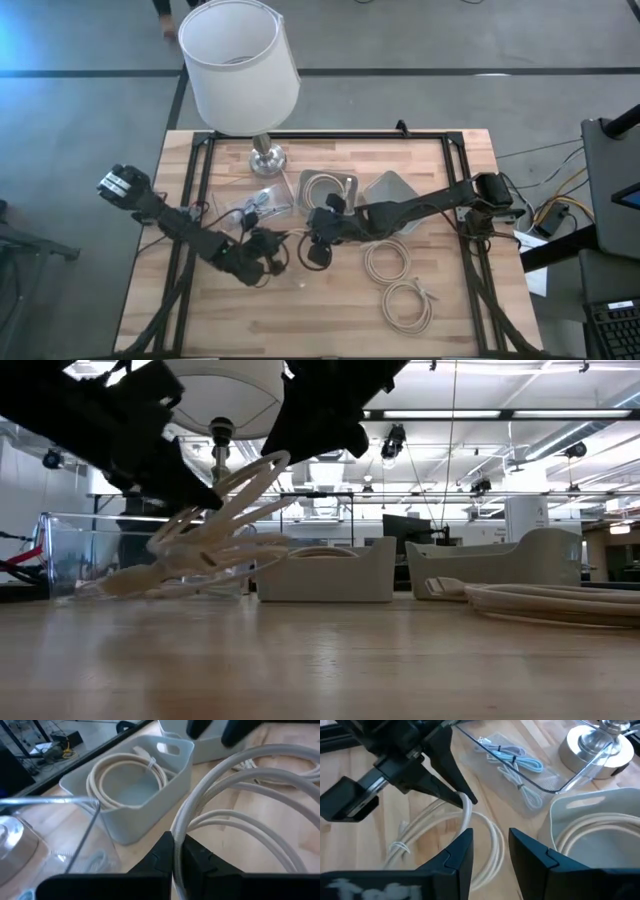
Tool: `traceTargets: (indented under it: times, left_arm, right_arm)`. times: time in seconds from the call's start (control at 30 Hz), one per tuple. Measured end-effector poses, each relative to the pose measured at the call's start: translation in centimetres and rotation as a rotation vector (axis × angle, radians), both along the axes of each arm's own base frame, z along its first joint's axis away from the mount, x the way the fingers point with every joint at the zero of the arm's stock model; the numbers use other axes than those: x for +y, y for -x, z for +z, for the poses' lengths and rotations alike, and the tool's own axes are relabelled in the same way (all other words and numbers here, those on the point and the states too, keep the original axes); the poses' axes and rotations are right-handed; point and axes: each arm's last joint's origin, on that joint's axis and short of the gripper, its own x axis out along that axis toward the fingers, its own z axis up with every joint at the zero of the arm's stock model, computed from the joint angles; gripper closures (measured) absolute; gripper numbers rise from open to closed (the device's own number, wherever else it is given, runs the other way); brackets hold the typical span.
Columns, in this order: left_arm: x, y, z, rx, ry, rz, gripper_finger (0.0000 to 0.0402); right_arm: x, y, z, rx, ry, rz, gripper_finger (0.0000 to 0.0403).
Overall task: Pick & Place USB Port
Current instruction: Put the brown hdmi cable into the left light brown bin
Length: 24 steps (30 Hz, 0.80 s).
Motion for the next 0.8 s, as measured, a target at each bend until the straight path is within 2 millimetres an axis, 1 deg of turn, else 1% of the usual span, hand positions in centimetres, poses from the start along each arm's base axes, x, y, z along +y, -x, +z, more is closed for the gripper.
traceTargets:
  times: [0.13,0.33,0.67,0.8]
  left_arm:
    - [0.41,-0.58,0.5,-0.004,-0.004,0.016,0.0379]
    - [0.83,-0.76,0.49,0.009,-0.014,0.025,0.0379]
    - [0.94,-0.79,0.46,0.026,-0.032,0.017,0.0379]
    - [0.94,-0.77,0.41,0.036,-0.031,0.009,0.0379]
  right_arm:
    - [-0.04,0.19,-0.51,0.016,-0.001,-0.005,0.0286]
    - [-0.09,0.22,-0.6,0.015,-0.017,-0.02,0.0284]
    - [-0.06,0.14,-0.32,0.006,-0.014,-0.015,0.0282]
    - [-0.04,0.18,-0.17,-0.001,-0.024,-0.022,0.0287]
